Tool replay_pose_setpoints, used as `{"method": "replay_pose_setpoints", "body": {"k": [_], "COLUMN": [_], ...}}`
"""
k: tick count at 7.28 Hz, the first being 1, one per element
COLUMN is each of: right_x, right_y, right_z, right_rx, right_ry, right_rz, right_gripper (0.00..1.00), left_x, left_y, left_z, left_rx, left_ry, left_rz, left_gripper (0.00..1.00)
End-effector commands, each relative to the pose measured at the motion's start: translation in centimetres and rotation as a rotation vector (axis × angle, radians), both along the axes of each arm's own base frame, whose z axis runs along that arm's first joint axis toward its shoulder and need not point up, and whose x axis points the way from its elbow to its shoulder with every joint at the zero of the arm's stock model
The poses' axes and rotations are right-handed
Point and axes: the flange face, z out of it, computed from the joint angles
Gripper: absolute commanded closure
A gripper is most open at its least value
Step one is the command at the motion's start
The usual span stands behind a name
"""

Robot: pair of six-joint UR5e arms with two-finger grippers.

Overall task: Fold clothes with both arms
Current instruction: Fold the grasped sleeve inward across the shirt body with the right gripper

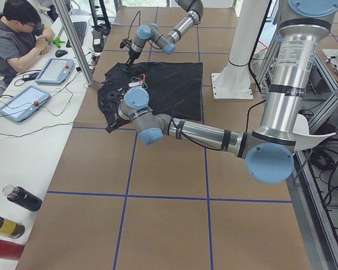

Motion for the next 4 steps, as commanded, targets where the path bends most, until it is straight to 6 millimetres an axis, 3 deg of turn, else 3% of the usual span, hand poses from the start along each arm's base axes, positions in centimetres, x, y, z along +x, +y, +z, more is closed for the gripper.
{"method": "replay_pose_setpoints", "body": {"k": [1,2,3,4], "right_x": [1.8,5.3,9.7,15.1], "right_y": [-1.0,-2.3,-1.2,1.0], "right_z": [-1.1,-1.6,-2.9,-1.7], "right_rx": [0.038,-0.026,-0.017,0.0], "right_ry": [0.011,-0.002,0.054,0.072], "right_rz": [-0.059,-0.132,-0.206,-0.248], "right_gripper": [0.0,0.0,0.0,0.0], "left_x": [0.2,0.7,2.7,6.8], "left_y": [-0.5,-1.9,-3.2,-3.9], "left_z": [0.0,-0.7,-1.6,-3.5], "left_rx": [-0.006,-0.06,-0.114,-0.164], "left_ry": [0.002,0.039,0.067,0.102], "left_rz": [-0.001,-0.032,-0.082,-0.138], "left_gripper": [0.0,0.0,0.0,0.0]}}
